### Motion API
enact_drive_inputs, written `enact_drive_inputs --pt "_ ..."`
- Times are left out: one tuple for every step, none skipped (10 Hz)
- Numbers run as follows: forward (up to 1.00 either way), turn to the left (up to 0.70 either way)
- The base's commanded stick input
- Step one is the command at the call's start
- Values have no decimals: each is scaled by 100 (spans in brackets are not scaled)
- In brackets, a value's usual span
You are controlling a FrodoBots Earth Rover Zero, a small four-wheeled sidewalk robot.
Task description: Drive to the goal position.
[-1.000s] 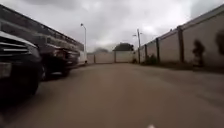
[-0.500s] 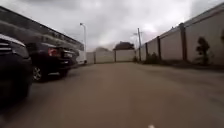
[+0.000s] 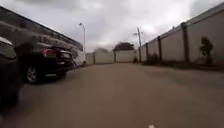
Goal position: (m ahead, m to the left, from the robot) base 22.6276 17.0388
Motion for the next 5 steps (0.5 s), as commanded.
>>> enact_drive_inputs --pt "50 0" --pt "50 0" --pt "50 0" --pt "50 0" --pt "50 0"
